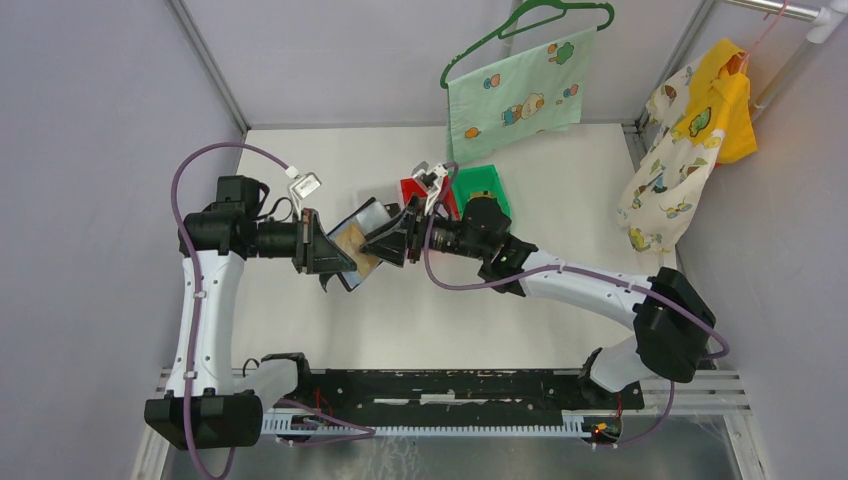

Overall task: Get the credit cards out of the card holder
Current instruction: Remove the credit card from the card holder.

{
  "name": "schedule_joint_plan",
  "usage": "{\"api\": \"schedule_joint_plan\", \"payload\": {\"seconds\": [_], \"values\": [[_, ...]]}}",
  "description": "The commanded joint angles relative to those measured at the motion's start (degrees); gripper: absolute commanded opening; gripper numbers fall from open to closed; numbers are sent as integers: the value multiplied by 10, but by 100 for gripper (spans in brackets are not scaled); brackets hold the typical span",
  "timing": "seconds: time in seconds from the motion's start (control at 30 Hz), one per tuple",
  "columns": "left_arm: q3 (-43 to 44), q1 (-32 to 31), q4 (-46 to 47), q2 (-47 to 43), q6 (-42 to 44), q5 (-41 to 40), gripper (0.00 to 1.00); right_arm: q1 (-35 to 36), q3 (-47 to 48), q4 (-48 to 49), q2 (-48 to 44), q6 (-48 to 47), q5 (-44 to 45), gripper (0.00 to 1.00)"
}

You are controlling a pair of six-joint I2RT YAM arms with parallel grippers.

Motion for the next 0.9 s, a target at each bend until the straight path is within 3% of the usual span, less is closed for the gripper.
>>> {"api": "schedule_joint_plan", "payload": {"seconds": [0.0, 0.27, 0.47, 0.7, 0.87], "values": [[44, -15, 34, -20, 23, 168, 2, -5, -22, -39, 1, 9, -44, 52], [45, -15, 33, -19, 24, 180, 2, -22, -55, 29, -15, 54, -99, 55], [50, -15, 37, -17, 26, 134, 2, -22, -69, 157, -15, 130, -144, 37], [18, -15, 102, -28, -30, 45, 2, -16, -49, 155, -10, 127, -144, 29], [11, -15, 122, -39, -42, 43, 2, 1, -4, 90, 3, 81, -133, 28]]}}
